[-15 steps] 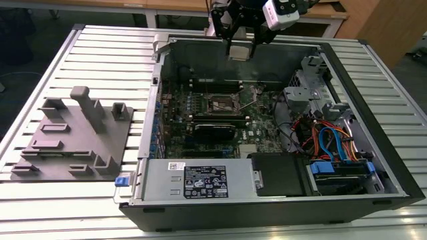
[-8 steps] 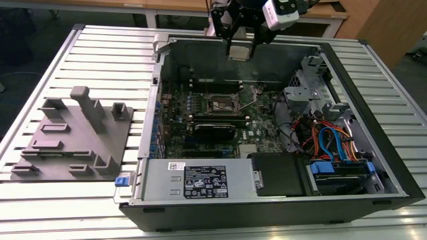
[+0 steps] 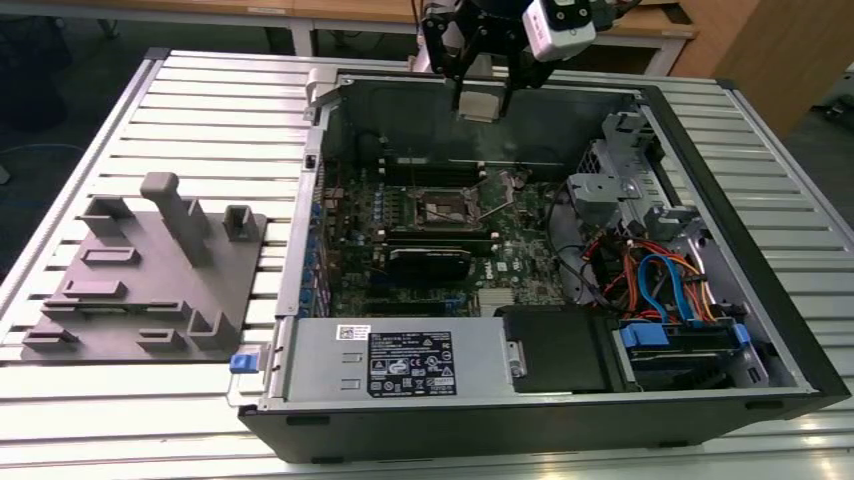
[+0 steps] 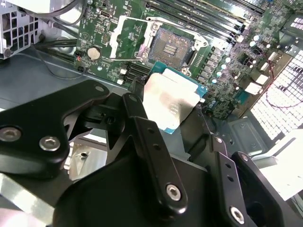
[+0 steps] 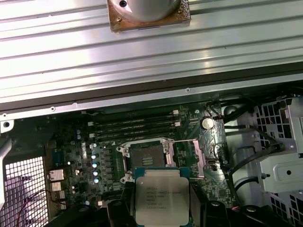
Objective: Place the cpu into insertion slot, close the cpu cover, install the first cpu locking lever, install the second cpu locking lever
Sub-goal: 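Place the cpu into insertion slot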
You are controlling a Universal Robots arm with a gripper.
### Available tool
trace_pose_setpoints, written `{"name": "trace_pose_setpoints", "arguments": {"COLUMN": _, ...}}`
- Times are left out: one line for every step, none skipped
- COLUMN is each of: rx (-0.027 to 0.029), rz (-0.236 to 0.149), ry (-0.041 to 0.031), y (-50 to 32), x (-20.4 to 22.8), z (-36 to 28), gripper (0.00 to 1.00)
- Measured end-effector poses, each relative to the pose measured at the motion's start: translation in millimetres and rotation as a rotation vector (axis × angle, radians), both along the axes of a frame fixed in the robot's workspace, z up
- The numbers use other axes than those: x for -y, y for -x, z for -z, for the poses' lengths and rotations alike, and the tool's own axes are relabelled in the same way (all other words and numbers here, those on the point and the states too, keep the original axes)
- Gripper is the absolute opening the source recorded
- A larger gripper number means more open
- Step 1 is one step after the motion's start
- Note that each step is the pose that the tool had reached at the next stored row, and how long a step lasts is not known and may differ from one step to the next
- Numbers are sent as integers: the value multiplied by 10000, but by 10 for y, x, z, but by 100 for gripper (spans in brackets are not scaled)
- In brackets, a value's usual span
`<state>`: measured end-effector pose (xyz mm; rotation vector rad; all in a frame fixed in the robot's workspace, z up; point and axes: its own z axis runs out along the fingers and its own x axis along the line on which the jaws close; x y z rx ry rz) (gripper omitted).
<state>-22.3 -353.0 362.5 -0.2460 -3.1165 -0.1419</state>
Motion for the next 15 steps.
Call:
{"name": "trace_pose_setpoints", "arguments": {"rx": 0, "rz": 1, "ry": 0, "y": 0, "x": 0, "z": 0, "gripper": 55}}
{"name": "trace_pose_setpoints", "arguments": {"rx": 0, "rz": 1, "ry": 0, "y": 0, "x": 0, "z": 0, "gripper": 55}}
{"name": "trace_pose_setpoints", "arguments": {"rx": 0, "rz": 1, "ry": 0, "y": 0, "x": 0, "z": 0, "gripper": 55}}
{"name": "trace_pose_setpoints", "arguments": {"rx": 0, "rz": 2, "ry": 0, "y": 0, "x": 0, "z": 0, "gripper": 55}}
{"name": "trace_pose_setpoints", "arguments": {"rx": 0, "rz": 1, "ry": 0, "y": 0, "x": 0, "z": 0, "gripper": 55}}
{"name": "trace_pose_setpoints", "arguments": {"rx": 0, "rz": 1, "ry": 0, "y": 0, "x": 0, "z": 0, "gripper": 55}}
{"name": "trace_pose_setpoints", "arguments": {"rx": 0, "rz": 1, "ry": 0, "y": 0, "x": 0, "z": 0, "gripper": 55}}
{"name": "trace_pose_setpoints", "arguments": {"rx": 0, "rz": 1, "ry": 0, "y": 0, "x": 0, "z": 0, "gripper": 55}}
{"name": "trace_pose_setpoints", "arguments": {"rx": 0, "rz": 2, "ry": 0, "y": 0, "x": 0, "z": 0, "gripper": 55}}
{"name": "trace_pose_setpoints", "arguments": {"rx": 0, "rz": 1, "ry": 0, "y": 0, "x": 0, "z": 0, "gripper": 55}}
{"name": "trace_pose_setpoints", "arguments": {"rx": 0, "rz": 2, "ry": 0, "y": 0, "x": 0, "z": 0, "gripper": 55}}
{"name": "trace_pose_setpoints", "arguments": {"rx": 0, "rz": 4, "ry": 0, "y": 0, "x": 0, "z": 0, "gripper": 55}}
{"name": "trace_pose_setpoints", "arguments": {"rx": -1, "rz": 8, "ry": 0, "y": 0, "x": 0, "z": 0, "gripper": 55}}
{"name": "trace_pose_setpoints", "arguments": {"rx": 0, "rz": 35, "ry": 1, "y": 0, "x": 0, "z": 0, "gripper": 55}}
{"name": "trace_pose_setpoints", "arguments": {"rx": -1, "rz": 101, "ry": 2, "y": 0, "x": 0, "z": 1, "gripper": 55}}
